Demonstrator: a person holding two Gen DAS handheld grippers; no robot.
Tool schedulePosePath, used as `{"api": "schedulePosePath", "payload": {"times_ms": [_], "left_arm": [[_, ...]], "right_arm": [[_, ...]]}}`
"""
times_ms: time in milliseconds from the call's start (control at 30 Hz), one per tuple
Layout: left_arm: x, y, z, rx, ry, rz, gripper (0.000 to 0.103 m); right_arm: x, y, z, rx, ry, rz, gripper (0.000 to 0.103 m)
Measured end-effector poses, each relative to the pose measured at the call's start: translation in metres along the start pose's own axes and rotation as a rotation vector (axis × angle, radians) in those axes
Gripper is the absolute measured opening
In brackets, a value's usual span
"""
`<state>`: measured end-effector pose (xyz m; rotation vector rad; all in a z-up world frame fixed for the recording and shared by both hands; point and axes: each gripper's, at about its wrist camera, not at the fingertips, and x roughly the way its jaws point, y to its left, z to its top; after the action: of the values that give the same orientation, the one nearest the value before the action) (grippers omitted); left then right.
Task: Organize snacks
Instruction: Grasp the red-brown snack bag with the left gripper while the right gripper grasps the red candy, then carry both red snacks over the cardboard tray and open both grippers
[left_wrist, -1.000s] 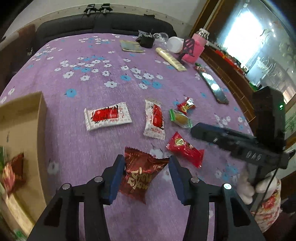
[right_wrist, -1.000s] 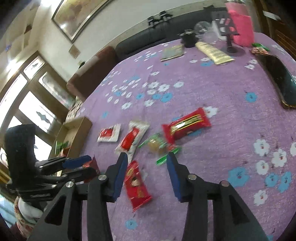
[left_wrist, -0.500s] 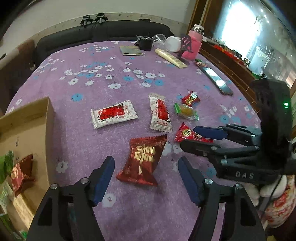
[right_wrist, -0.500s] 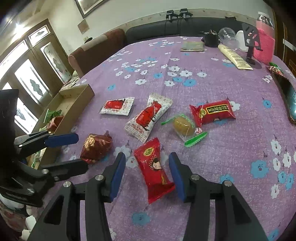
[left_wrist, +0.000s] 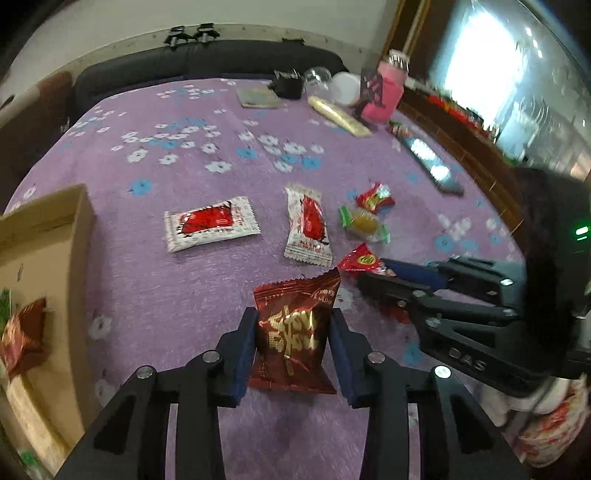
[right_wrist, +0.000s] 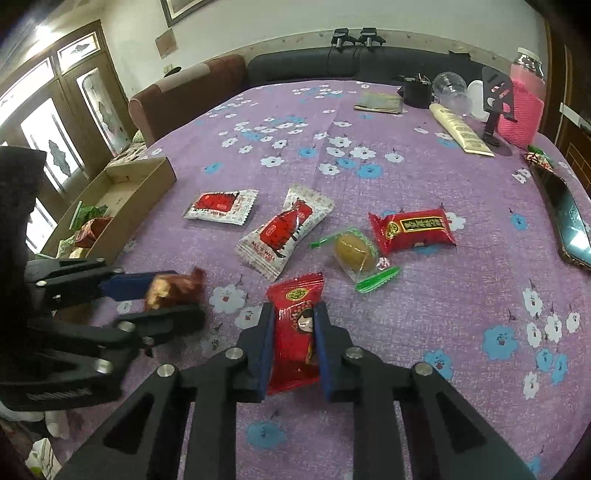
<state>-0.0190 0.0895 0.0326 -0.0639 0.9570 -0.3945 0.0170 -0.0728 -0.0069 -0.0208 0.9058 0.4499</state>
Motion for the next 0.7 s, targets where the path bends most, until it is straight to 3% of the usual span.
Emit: {"api": "schedulePosePath", "payload": {"times_ms": [300,533,700], "left_arm": [[-0.092,0.041,-0.034,-0.192,-0.175,-0.086,0.040],[-0.151,0.084,-0.067,-0.314,-0.282,-0.051,0.040],[-0.164,0.112,-0.089,-0.388,-0.282,0.003,0.040]], "right_arm": [[-0.022,0.015,-0.001,0.022,-0.040,0.054,0.017],[-0.046,0.064,0.004,-0.047,-0.070,0.114,0.018],[-0.057,0.112,0.009,-0.113,-0.074,0.182,0.018]]}}
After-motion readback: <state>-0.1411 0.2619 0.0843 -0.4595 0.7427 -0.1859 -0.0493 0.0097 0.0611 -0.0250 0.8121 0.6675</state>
